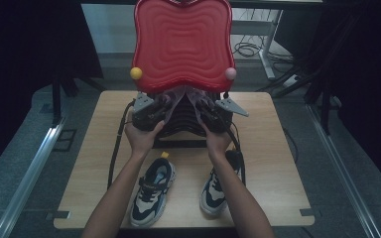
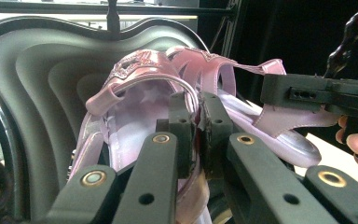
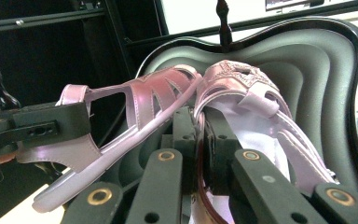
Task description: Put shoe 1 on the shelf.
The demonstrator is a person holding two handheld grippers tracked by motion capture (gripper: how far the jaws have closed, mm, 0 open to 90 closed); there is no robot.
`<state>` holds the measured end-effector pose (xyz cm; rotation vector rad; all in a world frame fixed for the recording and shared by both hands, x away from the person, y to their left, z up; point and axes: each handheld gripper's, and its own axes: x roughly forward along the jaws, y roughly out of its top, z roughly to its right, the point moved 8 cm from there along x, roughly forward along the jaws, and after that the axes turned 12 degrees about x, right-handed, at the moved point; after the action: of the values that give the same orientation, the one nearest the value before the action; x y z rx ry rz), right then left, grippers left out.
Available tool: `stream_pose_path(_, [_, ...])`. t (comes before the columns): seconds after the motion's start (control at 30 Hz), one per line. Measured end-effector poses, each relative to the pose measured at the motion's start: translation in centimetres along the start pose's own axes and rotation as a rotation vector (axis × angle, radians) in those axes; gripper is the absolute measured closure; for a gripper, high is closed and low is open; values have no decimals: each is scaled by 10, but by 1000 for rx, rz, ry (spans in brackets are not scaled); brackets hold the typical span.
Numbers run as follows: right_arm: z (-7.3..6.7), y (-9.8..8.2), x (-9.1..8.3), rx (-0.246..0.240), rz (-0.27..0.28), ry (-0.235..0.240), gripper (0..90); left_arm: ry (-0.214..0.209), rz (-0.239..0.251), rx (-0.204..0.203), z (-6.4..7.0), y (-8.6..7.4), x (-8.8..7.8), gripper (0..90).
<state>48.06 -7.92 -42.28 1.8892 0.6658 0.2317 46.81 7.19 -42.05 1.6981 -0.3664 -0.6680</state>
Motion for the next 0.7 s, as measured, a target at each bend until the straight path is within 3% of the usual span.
stream_pose_path(0.17, [1, 0, 6, -9, 17, -3, 850, 12, 20, 19, -3, -1, 4, 850])
stream_pose_path(0.37, [-1, 2, 13, -21, 33, 3, 850, 35, 48, 11, -9, -2, 6, 849])
stream_pose_path(0.47, [-1, 2, 17, -46, 38, -2, 849, 47, 49, 18, -11, -4, 8, 849])
stream_pose_path(0.7, [5, -5, 22, -45, 32, -12, 838, 39, 46, 34, -10, -15, 13, 848])
